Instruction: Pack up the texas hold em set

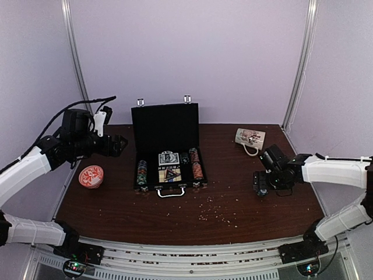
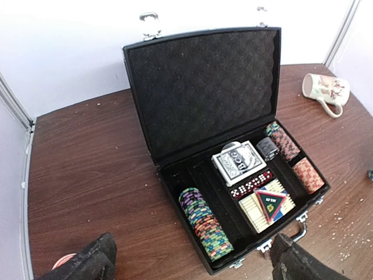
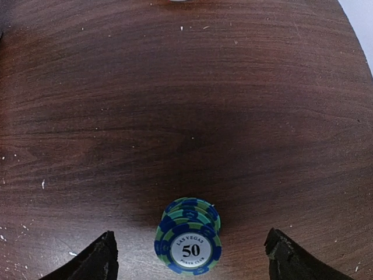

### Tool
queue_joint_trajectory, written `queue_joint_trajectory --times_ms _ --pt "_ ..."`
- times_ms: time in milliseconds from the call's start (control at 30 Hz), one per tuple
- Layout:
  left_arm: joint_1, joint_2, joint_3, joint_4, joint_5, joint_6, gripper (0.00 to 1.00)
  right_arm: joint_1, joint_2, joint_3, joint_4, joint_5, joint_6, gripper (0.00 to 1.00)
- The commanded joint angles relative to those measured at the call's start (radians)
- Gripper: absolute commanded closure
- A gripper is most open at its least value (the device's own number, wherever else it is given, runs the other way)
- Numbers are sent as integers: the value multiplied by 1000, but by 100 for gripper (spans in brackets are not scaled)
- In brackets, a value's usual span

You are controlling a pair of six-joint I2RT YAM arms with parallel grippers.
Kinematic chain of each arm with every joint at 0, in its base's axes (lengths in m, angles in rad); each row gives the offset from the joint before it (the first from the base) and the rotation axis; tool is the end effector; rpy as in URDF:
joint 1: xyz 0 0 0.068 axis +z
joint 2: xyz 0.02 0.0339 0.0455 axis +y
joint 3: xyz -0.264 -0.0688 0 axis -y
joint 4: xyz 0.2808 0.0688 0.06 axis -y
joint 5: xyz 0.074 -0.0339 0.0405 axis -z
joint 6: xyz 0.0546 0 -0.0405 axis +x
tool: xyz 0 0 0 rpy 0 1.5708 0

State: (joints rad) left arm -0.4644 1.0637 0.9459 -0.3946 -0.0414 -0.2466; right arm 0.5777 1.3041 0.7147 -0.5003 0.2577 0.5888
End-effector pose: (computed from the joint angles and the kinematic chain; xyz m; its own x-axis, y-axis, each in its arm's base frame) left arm 0.2601 -0.1277 0.3078 -0.5265 -0.0091 -0.8502 0.2957 0.9356 -0.1931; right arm 0.2387 0.1390 0.1496 -0.8560 0.0831 -0.5103 0.0554 0.9961 0.0691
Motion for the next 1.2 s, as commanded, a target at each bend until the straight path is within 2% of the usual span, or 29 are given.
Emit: queue_joint_trajectory --times_ms 0,433,733,1167 --pt "2 -3 -28 65 -1 52 5 -3 70 52 -26 -47 20 14" --pt "2 -39 -51 66 24 46 5 -10 216 83 -60 -29 5 22" --pt "2 -35 -50 65 31 42 5 -53 222 48 -19 -101 -9 30" --pt "2 -37 -50 65 32 41 6 -65 270 47 -26 -109 -39 42"
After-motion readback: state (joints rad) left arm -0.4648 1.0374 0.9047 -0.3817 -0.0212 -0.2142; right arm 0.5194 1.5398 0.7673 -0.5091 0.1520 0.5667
